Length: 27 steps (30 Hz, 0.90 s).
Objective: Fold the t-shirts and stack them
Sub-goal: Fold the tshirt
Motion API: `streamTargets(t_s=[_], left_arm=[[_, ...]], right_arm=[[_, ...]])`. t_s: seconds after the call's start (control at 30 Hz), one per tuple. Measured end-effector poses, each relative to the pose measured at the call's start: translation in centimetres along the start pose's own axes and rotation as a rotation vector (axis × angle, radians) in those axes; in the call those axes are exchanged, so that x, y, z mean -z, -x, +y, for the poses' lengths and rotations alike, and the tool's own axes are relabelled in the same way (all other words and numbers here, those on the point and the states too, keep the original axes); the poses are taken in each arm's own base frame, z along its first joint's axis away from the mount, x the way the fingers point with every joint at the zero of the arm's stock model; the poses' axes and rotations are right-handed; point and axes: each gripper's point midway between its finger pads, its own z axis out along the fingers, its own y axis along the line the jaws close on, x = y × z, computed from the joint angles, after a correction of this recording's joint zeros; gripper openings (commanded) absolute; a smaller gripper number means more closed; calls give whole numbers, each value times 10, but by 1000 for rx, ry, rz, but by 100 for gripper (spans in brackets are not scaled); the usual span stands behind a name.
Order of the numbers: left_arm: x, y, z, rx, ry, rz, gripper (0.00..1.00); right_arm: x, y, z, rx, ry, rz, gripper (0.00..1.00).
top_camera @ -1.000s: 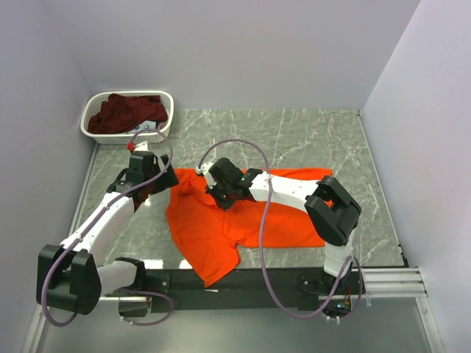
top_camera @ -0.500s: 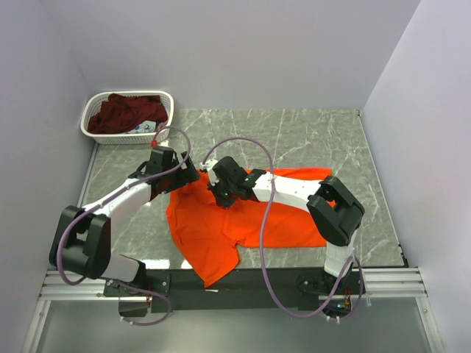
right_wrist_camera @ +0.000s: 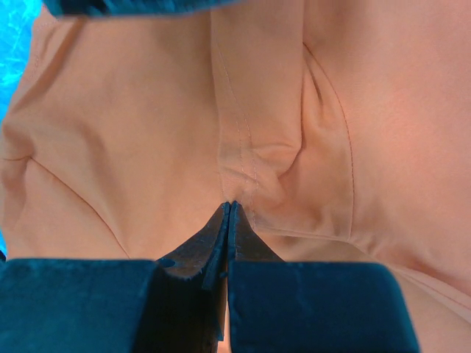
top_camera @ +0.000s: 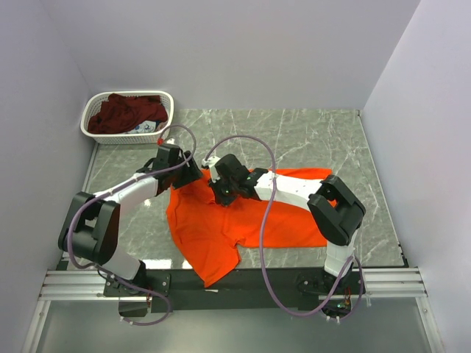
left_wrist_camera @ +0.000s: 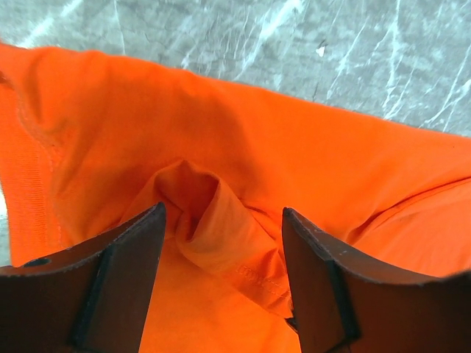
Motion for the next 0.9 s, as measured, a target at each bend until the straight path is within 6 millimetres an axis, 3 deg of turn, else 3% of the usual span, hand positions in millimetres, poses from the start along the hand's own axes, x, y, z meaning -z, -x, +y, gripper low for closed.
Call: streamTargets(t_s=[0.4,0.5,0.73,0.9], left_arm=[[-11,-15,-1,-10,-3,55,67],[-12,-17,-3,-12,-11,61,58],[-11,-23,-13,-4,-28,80,22],[1,-24,-15,22,-23,84,11]], right_arm=[[0,-7,-6,-28,4,3,0],[1,-6,-6,-35,7,1,0],[3,-7,-7,-41,9,-5,0],[7,-2,-9,-43,5,-21,0]])
